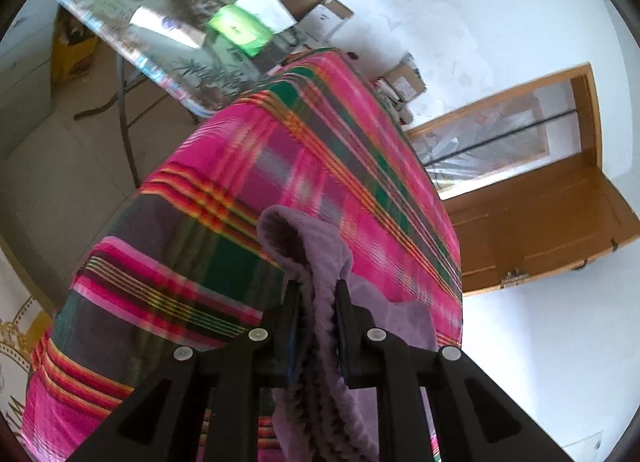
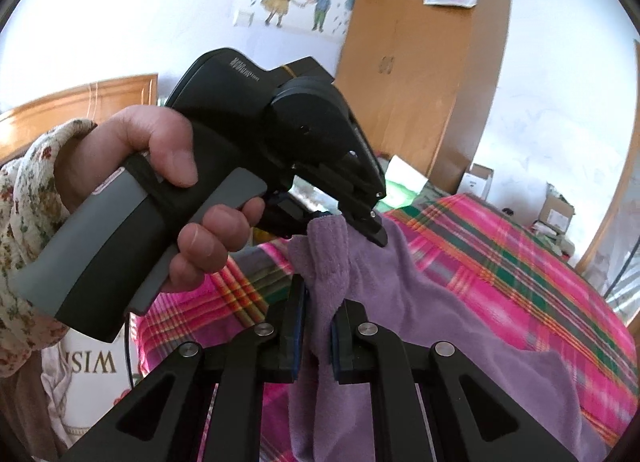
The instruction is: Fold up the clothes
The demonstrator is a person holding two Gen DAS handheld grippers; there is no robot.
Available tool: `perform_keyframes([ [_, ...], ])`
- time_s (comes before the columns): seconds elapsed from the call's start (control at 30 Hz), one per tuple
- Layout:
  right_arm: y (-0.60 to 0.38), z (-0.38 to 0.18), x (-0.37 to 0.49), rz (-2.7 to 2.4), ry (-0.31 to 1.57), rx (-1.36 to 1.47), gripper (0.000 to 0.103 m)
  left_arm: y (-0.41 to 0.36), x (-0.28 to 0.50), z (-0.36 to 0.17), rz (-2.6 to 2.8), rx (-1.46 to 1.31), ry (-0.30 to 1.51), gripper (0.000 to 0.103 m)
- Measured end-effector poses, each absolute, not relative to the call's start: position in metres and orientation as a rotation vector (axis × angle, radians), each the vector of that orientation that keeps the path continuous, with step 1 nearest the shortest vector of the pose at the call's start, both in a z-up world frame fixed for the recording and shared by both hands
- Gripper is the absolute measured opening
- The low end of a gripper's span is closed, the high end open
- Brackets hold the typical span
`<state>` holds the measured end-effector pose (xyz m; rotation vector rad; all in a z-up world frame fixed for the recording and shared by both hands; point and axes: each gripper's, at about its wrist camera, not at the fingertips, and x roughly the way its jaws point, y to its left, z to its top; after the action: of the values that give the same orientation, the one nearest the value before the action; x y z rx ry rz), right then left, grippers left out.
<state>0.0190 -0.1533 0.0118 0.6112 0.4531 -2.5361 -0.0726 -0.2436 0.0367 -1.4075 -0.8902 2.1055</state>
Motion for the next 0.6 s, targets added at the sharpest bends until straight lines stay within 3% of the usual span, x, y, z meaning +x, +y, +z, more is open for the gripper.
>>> perform_keyframes([
  [0.6,-0.073,0.035,0.052,-2.703,0.342,0.507,0.011,-0.15,-0.06,0.081,2.064,-1.339,-0.705,0.016],
])
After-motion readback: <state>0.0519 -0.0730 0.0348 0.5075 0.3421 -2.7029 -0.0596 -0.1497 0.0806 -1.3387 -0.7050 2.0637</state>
